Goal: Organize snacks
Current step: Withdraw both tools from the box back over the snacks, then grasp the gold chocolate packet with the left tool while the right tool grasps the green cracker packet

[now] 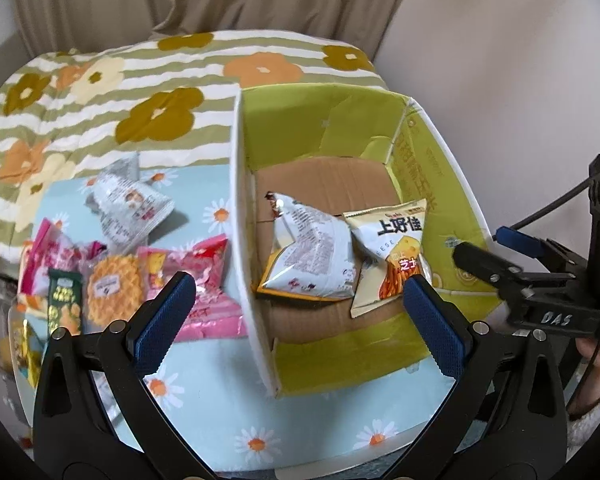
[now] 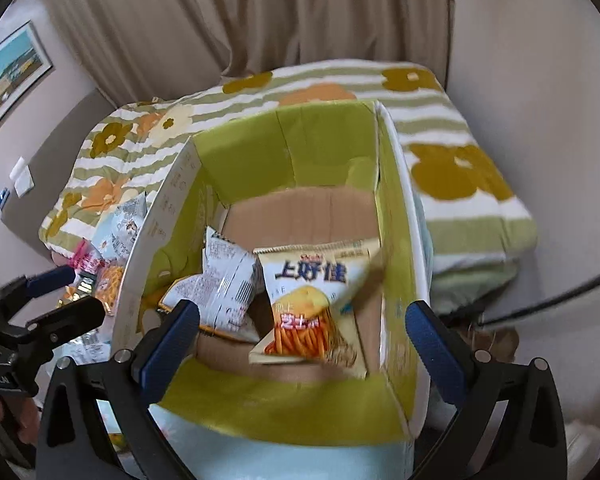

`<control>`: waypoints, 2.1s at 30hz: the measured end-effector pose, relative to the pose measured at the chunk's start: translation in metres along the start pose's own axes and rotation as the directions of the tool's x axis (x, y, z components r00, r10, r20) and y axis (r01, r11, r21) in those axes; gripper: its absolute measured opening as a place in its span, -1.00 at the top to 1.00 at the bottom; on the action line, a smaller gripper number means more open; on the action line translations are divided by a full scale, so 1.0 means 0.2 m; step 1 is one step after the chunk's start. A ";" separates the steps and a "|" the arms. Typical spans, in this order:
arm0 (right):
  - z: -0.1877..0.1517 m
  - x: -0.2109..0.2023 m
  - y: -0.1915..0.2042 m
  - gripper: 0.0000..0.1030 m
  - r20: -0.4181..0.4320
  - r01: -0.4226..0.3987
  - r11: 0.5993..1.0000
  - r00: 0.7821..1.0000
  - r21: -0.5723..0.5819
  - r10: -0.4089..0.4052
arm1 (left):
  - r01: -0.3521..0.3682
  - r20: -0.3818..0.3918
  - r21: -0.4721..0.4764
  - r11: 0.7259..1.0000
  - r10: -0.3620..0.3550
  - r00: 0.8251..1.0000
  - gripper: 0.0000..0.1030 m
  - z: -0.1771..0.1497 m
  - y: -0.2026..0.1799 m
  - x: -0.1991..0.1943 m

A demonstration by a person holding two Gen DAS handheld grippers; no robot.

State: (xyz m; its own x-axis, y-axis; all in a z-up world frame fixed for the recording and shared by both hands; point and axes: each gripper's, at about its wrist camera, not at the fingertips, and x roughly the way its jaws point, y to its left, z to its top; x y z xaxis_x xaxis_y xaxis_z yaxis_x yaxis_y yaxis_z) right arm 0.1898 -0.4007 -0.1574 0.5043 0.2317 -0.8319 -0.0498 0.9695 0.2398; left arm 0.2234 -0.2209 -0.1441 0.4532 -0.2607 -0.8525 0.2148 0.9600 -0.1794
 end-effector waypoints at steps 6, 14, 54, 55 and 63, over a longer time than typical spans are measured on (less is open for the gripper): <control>-0.03 -0.05 0.05 -0.99 0.039 0.000 0.998 0.999 -0.056 0.002 | -0.071 -0.014 -0.037 0.997 0.070 0.997 -0.99 -0.08 0.07 -0.07; -0.04 -0.12 0.30 -0.99 0.096 -0.031 0.990 0.994 -0.136 0.044 | -0.092 0.062 -0.101 0.991 0.098 0.993 -0.99 -0.19 0.31 -0.29; -0.28 0.66 1.72 -0.97 -0.133 -0.195 0.977 0.974 -0.091 0.182 | -0.040 -0.151 0.337 0.941 0.096 0.984 -0.99 -0.67 1.79 -0.12; -0.28 0.68 1.72 -0.94 -0.138 -0.202 0.975 0.972 -0.092 0.188 | -0.026 -0.158 0.373 0.928 0.091 0.983 -0.99 -0.66 1.78 -0.09; -0.28 0.80 1.76 -0.89 -0.175 -0.235 0.964 0.961 -0.122 0.212 | 0.102 -0.207 0.558 0.824 0.019 0.978 -0.99 -0.62 1.72 0.01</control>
State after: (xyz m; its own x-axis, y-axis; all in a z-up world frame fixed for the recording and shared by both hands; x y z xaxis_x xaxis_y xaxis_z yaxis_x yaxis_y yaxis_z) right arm 0.2058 -0.0173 -0.2342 0.3233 0.4421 -0.8367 -0.2715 0.8903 0.3655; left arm 0.1920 0.1209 -0.2687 0.2683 -0.2160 -0.9388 0.7057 0.7074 0.0389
